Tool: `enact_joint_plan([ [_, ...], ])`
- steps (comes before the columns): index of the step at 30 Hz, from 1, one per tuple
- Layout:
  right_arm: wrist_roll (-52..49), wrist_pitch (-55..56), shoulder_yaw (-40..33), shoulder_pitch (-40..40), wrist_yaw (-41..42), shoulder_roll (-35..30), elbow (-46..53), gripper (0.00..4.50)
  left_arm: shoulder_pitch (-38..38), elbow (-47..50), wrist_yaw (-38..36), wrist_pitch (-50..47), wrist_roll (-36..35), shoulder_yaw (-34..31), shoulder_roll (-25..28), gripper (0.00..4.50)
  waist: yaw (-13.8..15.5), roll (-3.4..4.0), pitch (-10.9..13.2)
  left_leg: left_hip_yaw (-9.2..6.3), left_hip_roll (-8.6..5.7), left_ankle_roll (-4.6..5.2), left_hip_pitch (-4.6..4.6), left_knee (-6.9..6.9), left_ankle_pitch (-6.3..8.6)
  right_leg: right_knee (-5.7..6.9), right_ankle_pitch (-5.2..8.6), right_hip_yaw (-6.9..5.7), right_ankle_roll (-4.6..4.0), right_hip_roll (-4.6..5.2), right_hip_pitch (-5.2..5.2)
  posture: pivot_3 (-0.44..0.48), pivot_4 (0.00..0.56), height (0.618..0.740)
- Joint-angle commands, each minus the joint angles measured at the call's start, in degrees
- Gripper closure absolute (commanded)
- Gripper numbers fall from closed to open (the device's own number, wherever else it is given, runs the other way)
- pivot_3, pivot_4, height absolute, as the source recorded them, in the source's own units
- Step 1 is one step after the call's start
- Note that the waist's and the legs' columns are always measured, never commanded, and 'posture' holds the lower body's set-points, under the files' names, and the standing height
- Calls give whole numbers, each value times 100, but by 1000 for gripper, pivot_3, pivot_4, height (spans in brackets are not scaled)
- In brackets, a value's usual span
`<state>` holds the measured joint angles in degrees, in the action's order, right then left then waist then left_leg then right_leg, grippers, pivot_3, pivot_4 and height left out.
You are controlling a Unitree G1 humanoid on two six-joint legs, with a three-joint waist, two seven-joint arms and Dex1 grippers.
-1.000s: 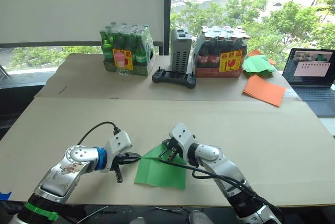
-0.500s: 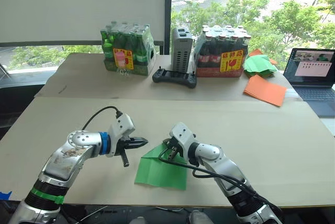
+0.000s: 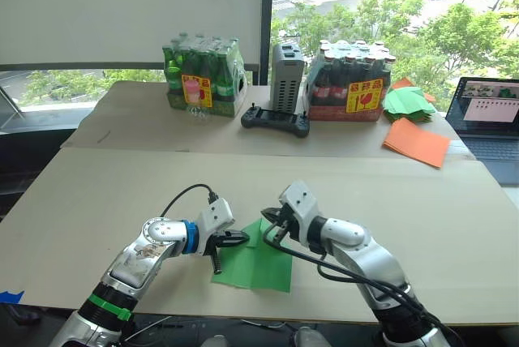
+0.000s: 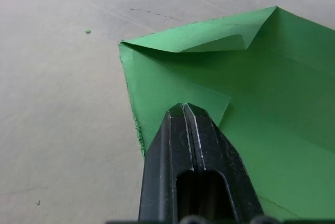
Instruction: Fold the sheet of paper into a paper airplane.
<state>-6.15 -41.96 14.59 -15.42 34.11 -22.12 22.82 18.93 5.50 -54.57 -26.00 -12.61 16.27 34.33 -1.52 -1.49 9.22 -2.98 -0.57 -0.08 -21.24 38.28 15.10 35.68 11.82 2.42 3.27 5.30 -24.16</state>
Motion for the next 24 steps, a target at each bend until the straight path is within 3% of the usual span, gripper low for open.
enact_joint_plan([
  [1,-235,-249,-487,404,301,-648,641,4500,-136,-151,-25,-16,187,129,49,4469,26,0,0,1,0,0,0,0,0,-4,0,0,1,0,3,0,150,740],
  [5,-439,-512,-662,871,530,-1291,1148,4500,-128,-167,-40,-22,201,110,26,4469,7,3,-1,3,9,0,8,0,0,4,3,2,-3,-11,4,0,150,740],
  [9,-609,-639,-475,1108,643,-1491,1383,4500,-128,-130,-43,-53,215,119,-18,4469,10,3,-1,2,15,0,11,1,0,10,26,0,31,-16,8,0,150,740],
  [18,-608,-510,151,1040,231,-805,1072,4500,-53,-87,-33,-177,162,23,-46,4469,30,1,-2,2,14,0,10,3,0,9,8,-1,1,-15,7,0,150,740],
  [24,-890,-425,-172,922,33,-250,1023,4500,-30,-141,-75,-175,155,-56,3,4469,26,2,-2,1,16,0,10,3,0,11,5,0,-4,-17,4,0,150,740],
])
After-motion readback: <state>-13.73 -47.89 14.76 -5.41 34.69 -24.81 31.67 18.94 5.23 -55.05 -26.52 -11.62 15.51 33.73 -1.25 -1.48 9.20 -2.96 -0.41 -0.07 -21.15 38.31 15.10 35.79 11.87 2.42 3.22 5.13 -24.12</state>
